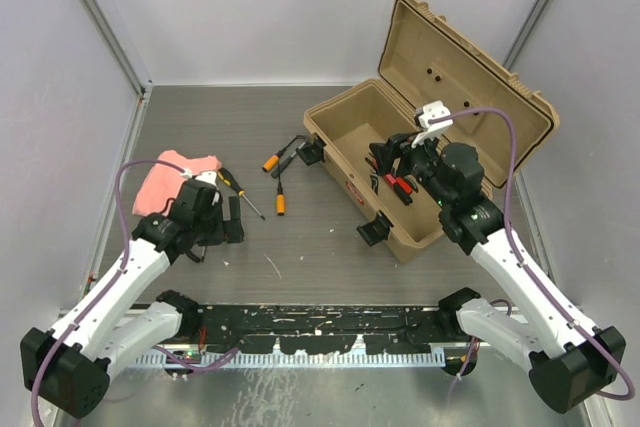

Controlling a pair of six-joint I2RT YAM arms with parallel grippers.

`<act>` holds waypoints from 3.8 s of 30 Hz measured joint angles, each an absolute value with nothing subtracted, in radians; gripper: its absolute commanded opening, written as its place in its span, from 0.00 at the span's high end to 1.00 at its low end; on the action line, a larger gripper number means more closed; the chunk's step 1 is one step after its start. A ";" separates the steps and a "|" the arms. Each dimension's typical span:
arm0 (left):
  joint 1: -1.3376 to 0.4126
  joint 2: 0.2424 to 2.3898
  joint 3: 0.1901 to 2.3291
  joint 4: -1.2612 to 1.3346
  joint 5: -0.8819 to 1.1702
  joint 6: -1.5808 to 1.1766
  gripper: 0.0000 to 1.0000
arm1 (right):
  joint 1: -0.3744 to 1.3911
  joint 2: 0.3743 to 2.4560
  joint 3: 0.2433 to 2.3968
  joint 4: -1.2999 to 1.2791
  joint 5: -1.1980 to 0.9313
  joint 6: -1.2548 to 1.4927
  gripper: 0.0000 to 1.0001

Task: Pack the tool kit
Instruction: Pick up the screwdriver from the center of the board.

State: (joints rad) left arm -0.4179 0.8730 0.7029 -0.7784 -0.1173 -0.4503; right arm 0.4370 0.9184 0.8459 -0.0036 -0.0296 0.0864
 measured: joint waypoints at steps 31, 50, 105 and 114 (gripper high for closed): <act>-0.385 1.145 0.769 -0.751 -0.207 -0.482 0.30 | 0.437 0.837 0.846 -0.097 -0.144 0.076 0.31; -0.242 1.498 0.970 -0.661 -0.208 -0.455 0.32 | 0.437 0.805 0.849 -0.158 -0.178 0.035 0.31; -0.158 1.589 0.888 -0.504 0.029 -0.490 1.00 | 0.437 0.844 0.863 -0.217 -0.165 0.113 0.30; -0.163 1.468 0.783 -0.472 0.090 -0.539 1.00 | 0.437 0.825 0.863 -0.220 -0.155 0.146 0.30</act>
State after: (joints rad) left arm -0.1635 1.4681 0.7830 -0.4721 0.0902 -0.5388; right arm 0.4370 0.8249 0.8627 -0.2195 -0.1551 0.1459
